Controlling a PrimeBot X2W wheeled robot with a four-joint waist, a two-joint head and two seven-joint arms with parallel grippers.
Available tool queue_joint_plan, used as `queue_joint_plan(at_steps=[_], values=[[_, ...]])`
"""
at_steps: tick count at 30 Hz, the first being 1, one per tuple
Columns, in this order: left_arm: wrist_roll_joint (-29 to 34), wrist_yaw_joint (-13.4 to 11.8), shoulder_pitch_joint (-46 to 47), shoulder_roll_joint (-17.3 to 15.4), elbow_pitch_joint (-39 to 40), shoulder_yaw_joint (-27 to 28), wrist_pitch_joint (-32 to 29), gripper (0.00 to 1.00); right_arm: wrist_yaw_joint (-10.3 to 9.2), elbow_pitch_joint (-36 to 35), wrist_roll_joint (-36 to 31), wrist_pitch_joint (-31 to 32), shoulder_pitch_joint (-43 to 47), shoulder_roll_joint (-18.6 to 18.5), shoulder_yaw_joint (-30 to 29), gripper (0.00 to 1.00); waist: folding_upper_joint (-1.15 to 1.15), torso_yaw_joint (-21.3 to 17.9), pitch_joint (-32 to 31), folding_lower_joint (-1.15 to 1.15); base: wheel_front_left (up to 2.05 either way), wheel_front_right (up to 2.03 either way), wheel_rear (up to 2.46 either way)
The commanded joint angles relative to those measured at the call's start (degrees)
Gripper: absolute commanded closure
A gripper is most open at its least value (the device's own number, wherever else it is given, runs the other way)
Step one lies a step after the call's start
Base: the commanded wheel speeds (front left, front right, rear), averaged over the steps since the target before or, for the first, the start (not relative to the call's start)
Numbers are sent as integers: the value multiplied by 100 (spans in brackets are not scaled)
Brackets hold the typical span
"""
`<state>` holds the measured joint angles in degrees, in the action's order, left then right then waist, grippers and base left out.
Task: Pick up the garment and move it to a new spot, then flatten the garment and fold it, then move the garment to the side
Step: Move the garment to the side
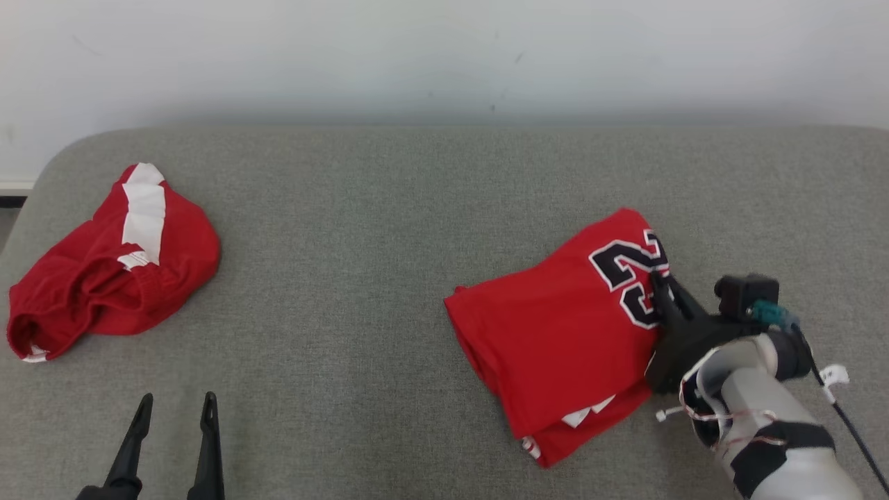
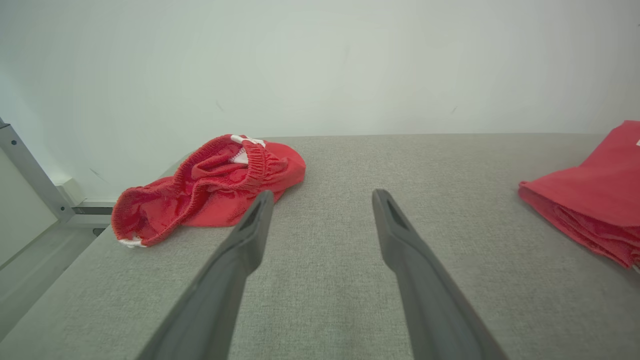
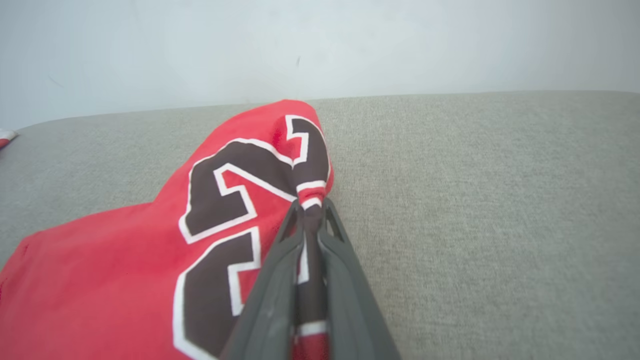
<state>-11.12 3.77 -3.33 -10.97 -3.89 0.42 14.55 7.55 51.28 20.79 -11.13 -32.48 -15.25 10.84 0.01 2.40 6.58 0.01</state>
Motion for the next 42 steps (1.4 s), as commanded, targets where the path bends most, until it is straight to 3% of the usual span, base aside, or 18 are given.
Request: queue_joint_plan(at_steps=[1,7,22,33,42], values=[[-28,-9,137,24,22,-39,31,0,-15,25,38,0,-234,-140,45,100,-1,-61,285,-1,0,0,0],[21,24,441,-17,84,-125,43,0,-15,73,69,11,-1014,-674,174,100,-1,-115,809,-1,0,0,0],[167,49,1460,-375,601,-146,11,0,-15,83,217,104,-2564,-2515,212,100,-1,-844,2557,-1,0,0,0],[340,-20,1641,-722,1380,-58,-231,0,-15,87,-10,50,-3472,-3193,336,100,-1,-1235,3299,-1,0,0,0],[358,-81,1594,-867,1835,-24,-432,0,-15,81,-318,141,-4104,-3425,470,100,-1,-1359,3559,-1,0,0,0]])
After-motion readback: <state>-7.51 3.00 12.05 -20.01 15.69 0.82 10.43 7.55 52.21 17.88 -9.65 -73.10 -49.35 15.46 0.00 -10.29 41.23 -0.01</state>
